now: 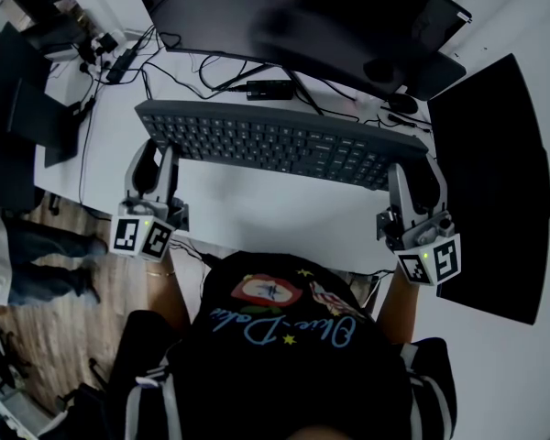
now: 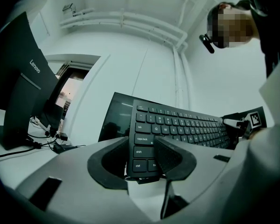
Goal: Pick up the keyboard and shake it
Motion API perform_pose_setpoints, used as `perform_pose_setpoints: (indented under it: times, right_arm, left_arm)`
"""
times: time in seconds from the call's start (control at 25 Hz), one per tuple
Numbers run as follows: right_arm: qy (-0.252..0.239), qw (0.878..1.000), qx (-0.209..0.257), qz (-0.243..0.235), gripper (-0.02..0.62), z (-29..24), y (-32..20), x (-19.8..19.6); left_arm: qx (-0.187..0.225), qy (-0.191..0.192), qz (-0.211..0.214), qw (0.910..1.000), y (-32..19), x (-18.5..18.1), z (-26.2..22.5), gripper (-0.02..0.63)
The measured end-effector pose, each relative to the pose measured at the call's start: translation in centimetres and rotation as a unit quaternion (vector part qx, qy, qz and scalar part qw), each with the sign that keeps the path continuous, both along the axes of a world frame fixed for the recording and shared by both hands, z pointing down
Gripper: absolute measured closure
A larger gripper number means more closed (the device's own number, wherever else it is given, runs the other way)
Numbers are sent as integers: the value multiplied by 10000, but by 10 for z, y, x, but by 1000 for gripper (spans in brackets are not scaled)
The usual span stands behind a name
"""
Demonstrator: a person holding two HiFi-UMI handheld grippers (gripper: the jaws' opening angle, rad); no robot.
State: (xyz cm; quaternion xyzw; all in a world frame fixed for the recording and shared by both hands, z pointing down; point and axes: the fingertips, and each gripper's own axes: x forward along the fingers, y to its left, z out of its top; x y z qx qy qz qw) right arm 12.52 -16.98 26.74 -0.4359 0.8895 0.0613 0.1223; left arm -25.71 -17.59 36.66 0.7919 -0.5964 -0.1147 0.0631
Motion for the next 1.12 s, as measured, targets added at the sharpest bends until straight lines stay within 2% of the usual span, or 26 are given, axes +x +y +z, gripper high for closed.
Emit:
perform_pose_setpoints:
  times: [0.6, 1.12]
  right_arm:
    - [-31, 9999, -128, 64, 457, 6, -2, 2]
    - [-146, 9958, -864, 257, 459, 49, -12, 11]
  left_arm:
    - [-123, -93, -23, 9999, 0, 0, -1, 457]
    - [-655, -314, 70, 9973, -1, 5, 25, 457]
